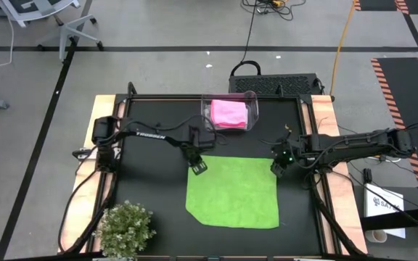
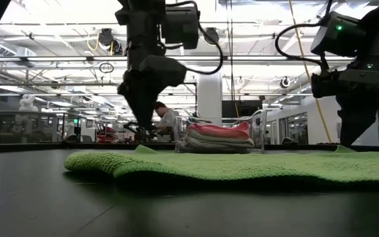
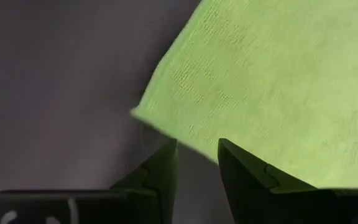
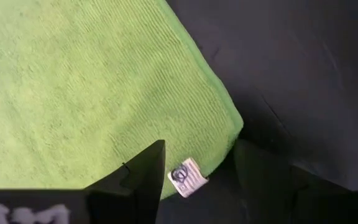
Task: Fold microfiber towels
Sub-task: Fold the green microfiber cloth
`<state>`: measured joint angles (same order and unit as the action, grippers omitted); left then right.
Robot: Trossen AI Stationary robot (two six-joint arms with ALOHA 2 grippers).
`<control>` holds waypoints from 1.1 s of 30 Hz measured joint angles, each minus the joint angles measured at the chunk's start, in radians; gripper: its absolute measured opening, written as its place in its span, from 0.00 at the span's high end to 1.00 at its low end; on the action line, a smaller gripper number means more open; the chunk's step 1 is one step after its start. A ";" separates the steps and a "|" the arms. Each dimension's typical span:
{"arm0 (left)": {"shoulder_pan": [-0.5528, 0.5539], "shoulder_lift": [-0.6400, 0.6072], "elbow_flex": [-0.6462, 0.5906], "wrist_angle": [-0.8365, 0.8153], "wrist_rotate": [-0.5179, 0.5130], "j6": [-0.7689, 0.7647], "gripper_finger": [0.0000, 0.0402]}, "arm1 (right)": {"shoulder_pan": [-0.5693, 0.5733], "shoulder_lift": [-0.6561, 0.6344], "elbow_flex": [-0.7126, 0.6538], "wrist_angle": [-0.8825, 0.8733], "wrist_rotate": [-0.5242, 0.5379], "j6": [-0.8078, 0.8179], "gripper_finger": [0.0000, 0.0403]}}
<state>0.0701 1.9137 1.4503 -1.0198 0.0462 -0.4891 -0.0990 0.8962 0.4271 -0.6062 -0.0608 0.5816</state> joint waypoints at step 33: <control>0.088 0.010 -0.159 0.236 0.030 -0.044 0.71 | 0.000 0.000 0.000 0.012 0.003 0.036 0.55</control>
<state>0.1577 1.9236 1.2914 -0.7833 0.0763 -0.5327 -0.0990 0.8963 0.4271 -0.5938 -0.0582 0.6173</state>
